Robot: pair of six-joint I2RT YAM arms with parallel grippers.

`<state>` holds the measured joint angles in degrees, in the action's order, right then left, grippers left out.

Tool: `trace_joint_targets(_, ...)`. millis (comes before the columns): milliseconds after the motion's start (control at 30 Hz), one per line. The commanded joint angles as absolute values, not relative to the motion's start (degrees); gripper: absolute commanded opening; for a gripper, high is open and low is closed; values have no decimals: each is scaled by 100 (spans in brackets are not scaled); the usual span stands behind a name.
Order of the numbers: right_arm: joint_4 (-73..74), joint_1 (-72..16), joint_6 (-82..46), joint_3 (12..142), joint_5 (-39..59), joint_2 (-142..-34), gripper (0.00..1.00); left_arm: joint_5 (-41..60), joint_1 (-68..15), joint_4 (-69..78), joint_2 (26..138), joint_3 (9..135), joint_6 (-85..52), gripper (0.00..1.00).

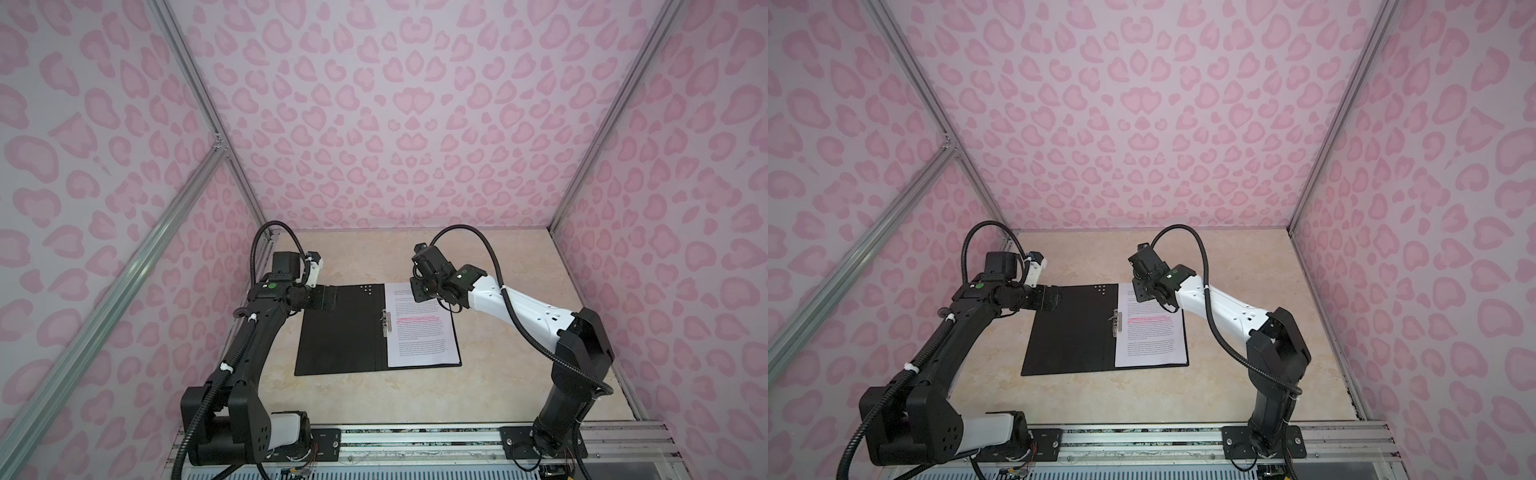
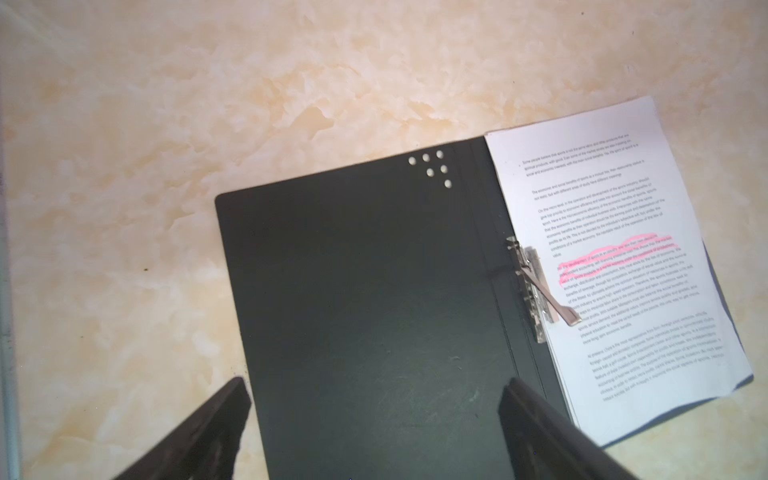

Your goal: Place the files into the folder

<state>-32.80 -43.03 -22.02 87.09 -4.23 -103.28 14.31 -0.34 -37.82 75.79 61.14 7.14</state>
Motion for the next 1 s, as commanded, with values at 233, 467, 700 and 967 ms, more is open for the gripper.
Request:
trace_joint_targets(233,-3357,-4342,-2530,8747,-59,-10564,98,1597,-35,-4194,7438,5854,1371,99)
trace_joint_targets(467,-2957,-4384,-2640,8149,-77,-10257,98,1828,-35,-4152,7390,5680,1512,97)
trace_joint_targets(700,-3682,-4514,-2363,8927,202,-10583,77,1653,-35,-4192,7965,5875,1356,97)
trace_joint_targets(967,-4909,-4994,-2029,10563,367,-11730,44,1435,-35,-4191,8531,5924,1371,91)
